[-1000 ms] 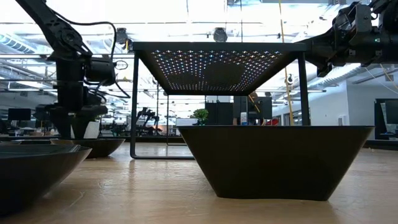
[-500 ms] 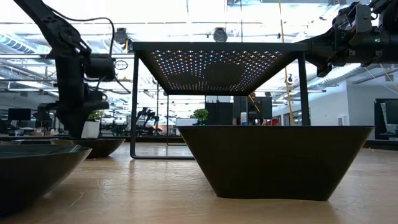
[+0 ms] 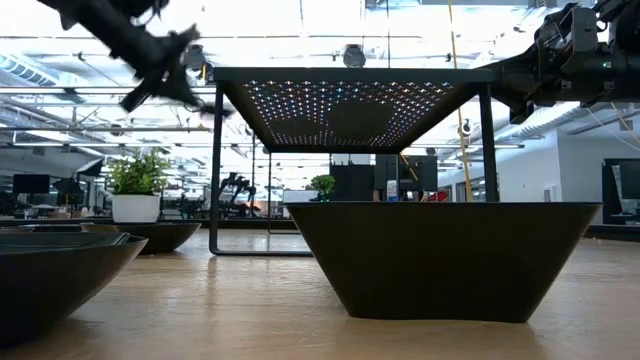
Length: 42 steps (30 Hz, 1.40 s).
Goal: Pick & Place Mini shaped plates
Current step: Stack the black square plate on top of the black square plate on the shelf
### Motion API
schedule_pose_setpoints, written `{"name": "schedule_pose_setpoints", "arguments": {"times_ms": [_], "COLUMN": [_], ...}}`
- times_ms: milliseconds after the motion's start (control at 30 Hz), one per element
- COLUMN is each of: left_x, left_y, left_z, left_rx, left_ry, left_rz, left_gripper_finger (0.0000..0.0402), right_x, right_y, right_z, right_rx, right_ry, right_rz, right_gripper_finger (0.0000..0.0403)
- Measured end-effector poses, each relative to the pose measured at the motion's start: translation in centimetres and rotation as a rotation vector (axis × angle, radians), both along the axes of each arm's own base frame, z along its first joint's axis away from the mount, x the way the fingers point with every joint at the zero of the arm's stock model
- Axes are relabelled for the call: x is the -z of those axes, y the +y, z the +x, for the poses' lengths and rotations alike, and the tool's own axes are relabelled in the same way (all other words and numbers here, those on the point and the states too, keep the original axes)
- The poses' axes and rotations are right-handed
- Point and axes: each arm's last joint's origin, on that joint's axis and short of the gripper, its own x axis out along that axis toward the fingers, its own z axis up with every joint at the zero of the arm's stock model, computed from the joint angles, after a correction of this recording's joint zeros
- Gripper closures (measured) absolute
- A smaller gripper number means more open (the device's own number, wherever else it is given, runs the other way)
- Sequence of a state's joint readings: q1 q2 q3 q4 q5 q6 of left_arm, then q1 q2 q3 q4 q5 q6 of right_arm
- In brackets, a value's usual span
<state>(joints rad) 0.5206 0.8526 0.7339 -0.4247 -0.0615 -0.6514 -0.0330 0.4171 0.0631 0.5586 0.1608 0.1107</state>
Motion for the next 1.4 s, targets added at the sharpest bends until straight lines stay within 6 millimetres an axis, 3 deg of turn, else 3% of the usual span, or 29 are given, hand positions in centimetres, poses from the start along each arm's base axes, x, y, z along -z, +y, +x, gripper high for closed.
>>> {"name": "schedule_pose_setpoints", "arguments": {"times_ms": [100,233,433,600,833,1400], "left_x": [-2.1,-3.5,-4.1,-2.7,-0.7,-0.8], "left_y": [-1.1,-2.2,-2.7,-2.4,-2.0,-2.0], "left_z": [1.3,3.8,8.4,10.9,12.0,12.1], "left_rx": [0.088,0.161,0.283,0.311,0.288,0.297], "left_ry": [-0.130,-0.120,-0.024,0.072,0.163,0.163], "left_rz": [0.067,0.115,0.167,0.144,0.103,0.113], "left_gripper_finger": [0.0399,0.0399,0.0400,0.0400,0.0400,0.0398], "right_x": [0.0,0.0,0.0,0.0,0.0,0.0], "right_y": [0.0,0.0,0.0,0.0,0.0,0.0], "right_z": [0.0,0.0,0.0,0.0,0.0,0.0], "right_rx": [0.000,0.000,0.000,0.000,0.000,-0.001], "right_ry": [0.000,0.001,0.000,0.000,0.000,-0.001], "right_rz": [-0.002,-0.002,0.000,0.000,0.000,0.001], "right_gripper_finger": [0.0326,0.0326,0.0326,0.0326,0.0326,0.0326]}}
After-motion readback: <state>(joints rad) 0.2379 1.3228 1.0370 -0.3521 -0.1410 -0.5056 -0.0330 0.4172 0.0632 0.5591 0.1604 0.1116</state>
